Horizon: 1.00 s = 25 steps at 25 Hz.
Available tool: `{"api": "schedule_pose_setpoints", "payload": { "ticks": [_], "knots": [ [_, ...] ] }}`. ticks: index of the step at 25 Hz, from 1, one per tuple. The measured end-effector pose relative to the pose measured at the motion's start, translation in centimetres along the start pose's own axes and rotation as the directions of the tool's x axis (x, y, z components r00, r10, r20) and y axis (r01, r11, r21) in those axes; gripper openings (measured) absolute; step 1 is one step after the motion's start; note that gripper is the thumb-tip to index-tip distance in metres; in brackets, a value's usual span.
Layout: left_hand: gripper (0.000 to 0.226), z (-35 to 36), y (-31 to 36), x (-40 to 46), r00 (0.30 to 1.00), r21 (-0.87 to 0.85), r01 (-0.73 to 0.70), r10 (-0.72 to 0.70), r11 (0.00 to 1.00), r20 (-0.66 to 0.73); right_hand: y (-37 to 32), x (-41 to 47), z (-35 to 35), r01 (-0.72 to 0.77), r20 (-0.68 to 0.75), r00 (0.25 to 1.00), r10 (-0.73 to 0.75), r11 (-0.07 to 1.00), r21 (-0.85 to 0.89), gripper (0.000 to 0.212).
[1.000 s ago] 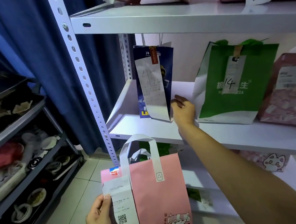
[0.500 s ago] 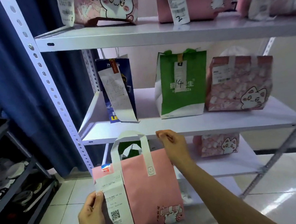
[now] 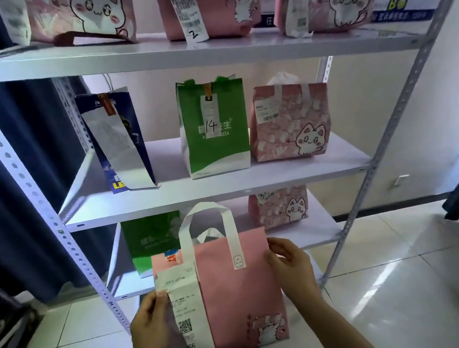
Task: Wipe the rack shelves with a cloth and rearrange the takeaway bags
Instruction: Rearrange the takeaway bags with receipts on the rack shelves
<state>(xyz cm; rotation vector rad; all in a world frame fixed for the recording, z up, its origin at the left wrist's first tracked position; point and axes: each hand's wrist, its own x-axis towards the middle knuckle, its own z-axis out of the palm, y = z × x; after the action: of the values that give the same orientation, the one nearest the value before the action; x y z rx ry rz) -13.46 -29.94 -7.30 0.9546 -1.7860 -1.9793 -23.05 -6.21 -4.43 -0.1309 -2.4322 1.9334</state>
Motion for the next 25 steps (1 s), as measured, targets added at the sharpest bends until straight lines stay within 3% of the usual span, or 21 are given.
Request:
{"api": "schedule_pose_setpoints", "payload": {
  "ticks": [6,16,20,25],
  "knots": [
    [0.019,4.4,-1.3,-1.0,0.998,-0.010,-0.039,0.039,0.999,0.057,2.4,1.4,-3.9,-0.073,-0.021,0.997,0.072,0.996,-0.047,0.026],
    [0.016,17.9,-5.7,-0.7,0.995,0.087,0.093,-0.096,0.992,0.020,9.8,12.5,-12.2,-0.213,0.037,0.975,0.218,0.971,-0.104,0.020],
    [0.006,22.3,-8.5,0.1,0.992,0.066,0.122,-0.121,0.990,-0.028,13.3,17.8,-13.0,-0.247,0.096,0.959,0.265,0.955,-0.165,0.019],
    [0.011,24.5,-11.5,3.0,0.986,0.048,0.088,-0.080,0.995,-0.149,15.9,22.9,-10.5,-0.205,0.160,0.958,0.236,0.960,-0.189,0.024]
  ]
}}
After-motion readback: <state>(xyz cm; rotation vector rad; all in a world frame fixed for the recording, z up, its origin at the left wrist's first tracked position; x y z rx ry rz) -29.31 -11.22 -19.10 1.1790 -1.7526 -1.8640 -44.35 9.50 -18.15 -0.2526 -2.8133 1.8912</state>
